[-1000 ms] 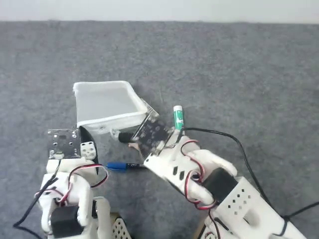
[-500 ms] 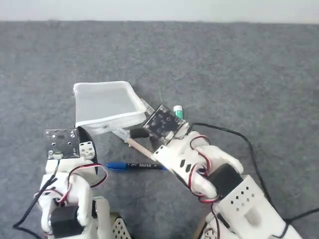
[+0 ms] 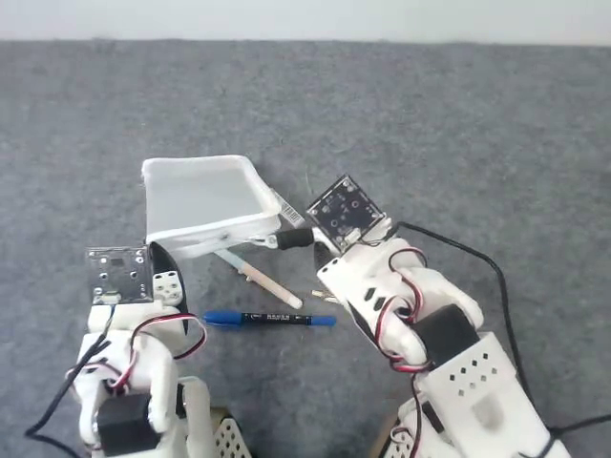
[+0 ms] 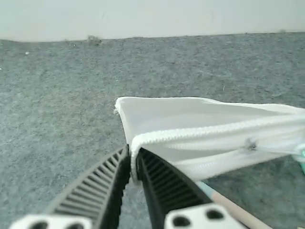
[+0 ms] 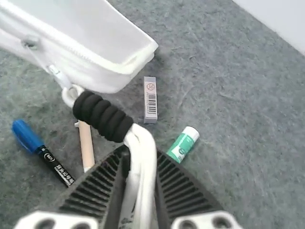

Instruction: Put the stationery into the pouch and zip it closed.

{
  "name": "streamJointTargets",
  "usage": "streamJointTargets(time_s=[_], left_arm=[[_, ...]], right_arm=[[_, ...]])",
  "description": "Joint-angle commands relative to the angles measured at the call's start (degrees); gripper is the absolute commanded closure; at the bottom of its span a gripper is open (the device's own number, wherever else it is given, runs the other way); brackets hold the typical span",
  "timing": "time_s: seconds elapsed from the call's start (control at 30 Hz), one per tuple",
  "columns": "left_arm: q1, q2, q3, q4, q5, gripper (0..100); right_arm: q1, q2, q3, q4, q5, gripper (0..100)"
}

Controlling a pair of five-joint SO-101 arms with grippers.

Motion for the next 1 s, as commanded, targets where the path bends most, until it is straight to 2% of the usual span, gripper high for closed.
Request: streamJointTargets(time_s=[0.0,0.37,0.87,0.97], left_arm=[[-1.3,-1.1,-0.4,-1.2,1.1,99],[-1.3,-1.1,-0.4,-1.1,1.1,99],[-1.3,-1.1,-0.4,-1.1,1.1,99],[-1.3,-1.1,-0.4,-1.1,1.1,99]], right_arm=[[4.7,-2.1,-1.6,0.3,-0.6,99.1],[9.7,-2.1,-1.8,0.0,-2.4,99.1],[9.7,-2.1,-1.8,0.3,-2.6,99.1],[10.9,-2.1,-1.8,0.3,-4.6,99.1]])
